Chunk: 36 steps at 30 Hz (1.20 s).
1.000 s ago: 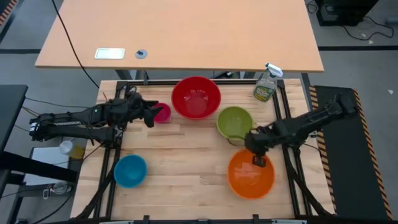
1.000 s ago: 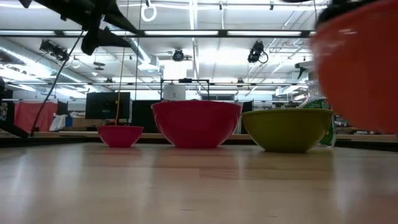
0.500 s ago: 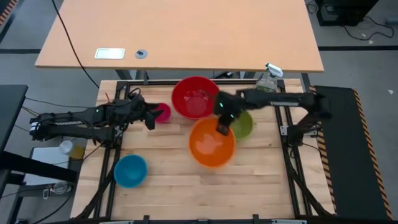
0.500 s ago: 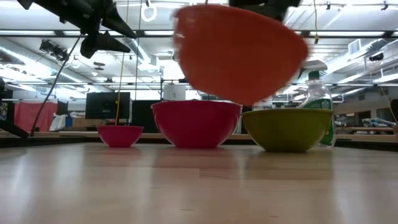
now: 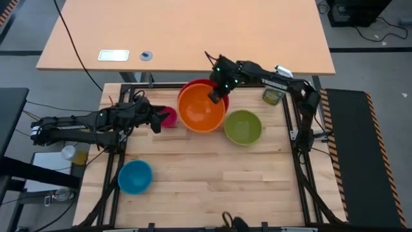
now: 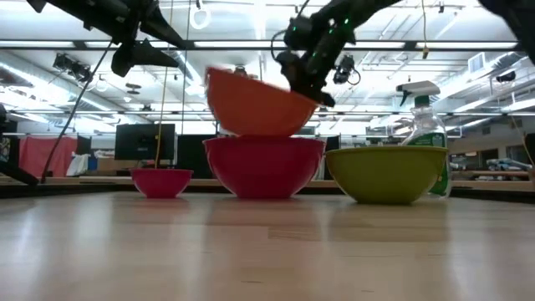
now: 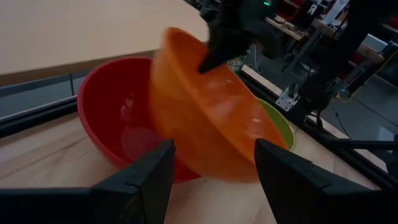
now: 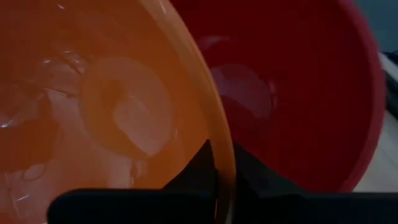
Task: Nest bowls inside each other
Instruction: Stack the orange bowl on top of the red bowl
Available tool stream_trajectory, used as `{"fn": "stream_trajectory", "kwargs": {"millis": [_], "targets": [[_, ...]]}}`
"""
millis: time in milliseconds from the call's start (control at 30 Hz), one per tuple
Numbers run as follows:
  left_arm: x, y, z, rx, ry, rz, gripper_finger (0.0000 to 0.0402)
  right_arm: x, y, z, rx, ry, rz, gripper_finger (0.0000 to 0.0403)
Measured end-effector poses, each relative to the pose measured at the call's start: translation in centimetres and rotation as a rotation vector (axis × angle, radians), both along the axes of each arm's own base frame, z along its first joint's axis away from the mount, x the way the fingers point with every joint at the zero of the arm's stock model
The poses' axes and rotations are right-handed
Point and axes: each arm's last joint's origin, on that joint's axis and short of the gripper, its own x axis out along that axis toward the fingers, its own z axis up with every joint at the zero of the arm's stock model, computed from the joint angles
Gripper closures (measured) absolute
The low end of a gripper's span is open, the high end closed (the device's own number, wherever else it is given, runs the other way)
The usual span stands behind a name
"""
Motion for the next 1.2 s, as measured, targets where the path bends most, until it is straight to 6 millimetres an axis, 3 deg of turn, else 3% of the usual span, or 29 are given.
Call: {"fn": "stream_trajectory", "kwargs": {"millis": [167,533,767,900,1200], "targets": [[0.0,0.0,0.0,-0.014,-0.009,0.004,0.0177,0.2,-2.9,-1.0,0.025,-0.009,-0.042,0.0373],[0.0,0.0,0.1,-0.002,-0.014,-0.001,0.0177,-1.7,-6.0,-2.6,-0.034,0.049,-0.128,0.0373],[0.2,0.0,-0.4,0.026,0.051,-0.013,0.0177,-1.7,-6.3,-4.3,-0.061,0.047,-0.120,0.0363],[0.5,0.1,-1.2,0.013,0.122,-0.014,0.0177,-1.9,-6.2,-4.8,-0.066,0.070,-0.123,0.0335],[0.7,0.1,-1.0,0.012,0.101,-0.012,0.0177,-1.9,-6.2,-4.7,-0.079,0.074,-0.113,0.0276]]}}
